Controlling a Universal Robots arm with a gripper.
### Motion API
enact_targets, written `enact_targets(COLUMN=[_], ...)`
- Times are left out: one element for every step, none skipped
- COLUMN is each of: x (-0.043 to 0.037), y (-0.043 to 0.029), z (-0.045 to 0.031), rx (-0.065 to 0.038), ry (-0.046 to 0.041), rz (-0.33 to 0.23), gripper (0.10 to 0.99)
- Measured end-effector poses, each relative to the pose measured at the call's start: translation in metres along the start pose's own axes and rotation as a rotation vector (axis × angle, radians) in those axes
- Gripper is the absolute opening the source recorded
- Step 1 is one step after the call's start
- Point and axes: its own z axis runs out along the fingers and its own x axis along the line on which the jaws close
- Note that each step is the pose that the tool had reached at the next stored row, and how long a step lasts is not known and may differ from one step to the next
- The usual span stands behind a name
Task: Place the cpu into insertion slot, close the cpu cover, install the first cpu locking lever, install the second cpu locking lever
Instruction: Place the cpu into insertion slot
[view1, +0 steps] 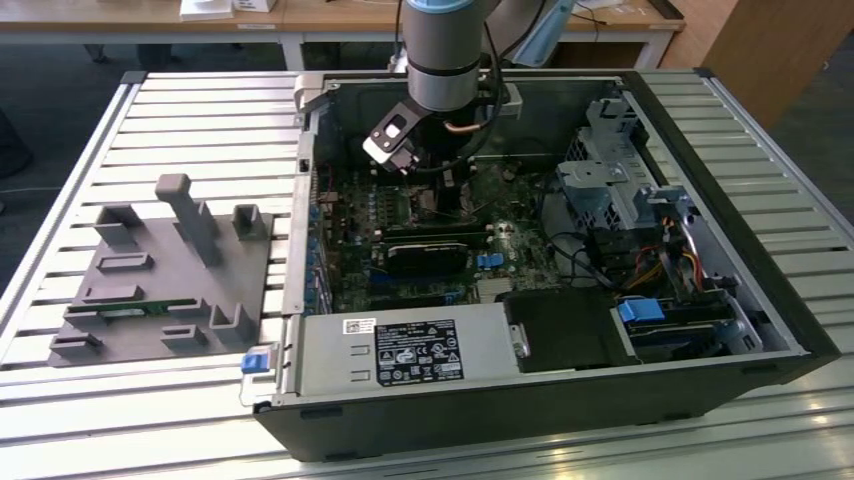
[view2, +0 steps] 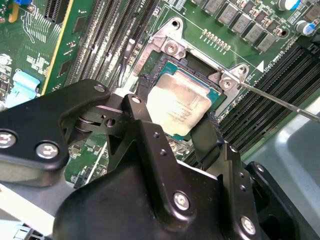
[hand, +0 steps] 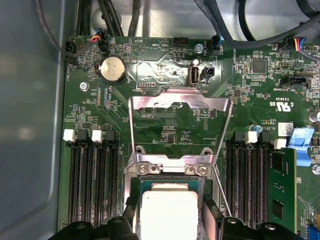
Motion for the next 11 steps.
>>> enact_targets(x=[-0.0001,-0.0003,-0.0004,-0.0006,-0.0009,-0.0009,-0.0009,-0.0009,-0.0010,-0.0010,-0.0010], y=[0.0000,0.0001,0.0001,0.0002,0.0003,0.0003,0.0003,0.0003,0.0003,0.0003,0.0003], z=[0.0000,0.0000,0.0000,0.0000,0.0000,0.0000,0.0000,0.0000,0.0000,0.0000,0.0000], rx=[0.000,0.000,0.000,0.000,0.000,0.000,0.000,0.000,0.000,0.000,0.000], ry=[0.0001,0.0000,0.0000,0.0000,0.0000,-0.0001,-0.0001,-0.0001,-0.0001,-0.0001,-0.0001], rz=[0.000,0.000,0.000,0.000,0.000,0.000,0.000,0.000,0.000,0.000,0.000], gripper=[0.612,0.612,0.612,0.612,0.612,0.612,0.612,0.612,0.612,0.612,0.612])
